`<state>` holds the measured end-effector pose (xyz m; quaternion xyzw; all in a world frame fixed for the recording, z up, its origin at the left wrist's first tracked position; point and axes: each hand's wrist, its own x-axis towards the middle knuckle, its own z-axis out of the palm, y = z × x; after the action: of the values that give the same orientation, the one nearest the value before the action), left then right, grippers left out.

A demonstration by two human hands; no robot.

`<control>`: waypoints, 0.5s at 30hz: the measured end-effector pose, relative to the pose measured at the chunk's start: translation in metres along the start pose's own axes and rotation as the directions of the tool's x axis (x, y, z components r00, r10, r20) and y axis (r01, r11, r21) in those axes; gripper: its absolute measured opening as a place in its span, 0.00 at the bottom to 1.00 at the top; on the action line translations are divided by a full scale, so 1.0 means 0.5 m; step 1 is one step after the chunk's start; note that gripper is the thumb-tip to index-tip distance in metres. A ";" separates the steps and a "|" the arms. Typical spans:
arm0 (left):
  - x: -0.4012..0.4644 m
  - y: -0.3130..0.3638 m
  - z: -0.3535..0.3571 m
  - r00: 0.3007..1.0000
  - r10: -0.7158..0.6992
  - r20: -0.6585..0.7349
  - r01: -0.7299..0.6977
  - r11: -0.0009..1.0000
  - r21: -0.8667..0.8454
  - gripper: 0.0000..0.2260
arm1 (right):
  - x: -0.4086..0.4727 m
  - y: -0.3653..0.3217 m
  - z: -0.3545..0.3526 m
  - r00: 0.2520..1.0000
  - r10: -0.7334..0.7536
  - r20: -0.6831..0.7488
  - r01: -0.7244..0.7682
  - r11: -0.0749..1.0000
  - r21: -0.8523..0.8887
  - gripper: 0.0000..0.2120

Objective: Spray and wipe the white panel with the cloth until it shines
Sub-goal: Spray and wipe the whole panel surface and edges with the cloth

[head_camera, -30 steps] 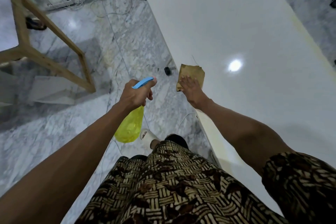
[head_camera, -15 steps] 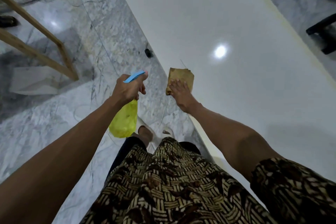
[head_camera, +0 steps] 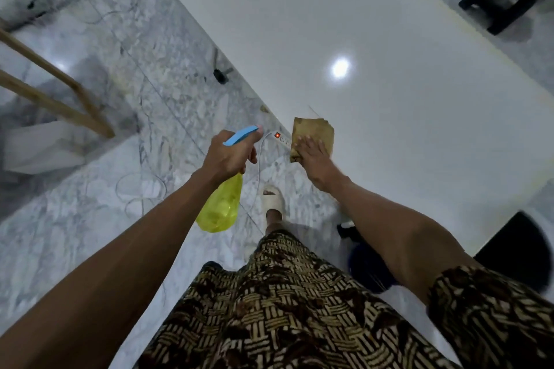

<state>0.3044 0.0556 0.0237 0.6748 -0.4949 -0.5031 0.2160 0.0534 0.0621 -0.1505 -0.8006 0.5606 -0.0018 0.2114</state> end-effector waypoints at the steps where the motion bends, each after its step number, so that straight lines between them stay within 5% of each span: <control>1: -0.015 -0.006 0.010 1.000 0.002 0.011 -0.002 1.000 0.005 0.28 | -0.021 0.004 0.004 1.000 0.004 -0.013 -0.004 1.000 0.002 0.25; 15: -0.237 -0.051 0.216 0.981 0.086 0.174 -0.106 0.988 0.111 0.27 | -0.385 0.050 0.082 0.993 0.103 -0.058 -0.101 0.994 0.035 0.23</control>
<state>0.2192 0.1936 0.0155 0.6166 -0.5728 -0.5169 0.1566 -0.0305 0.2418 -0.1511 -0.7669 0.6069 -0.0237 0.2074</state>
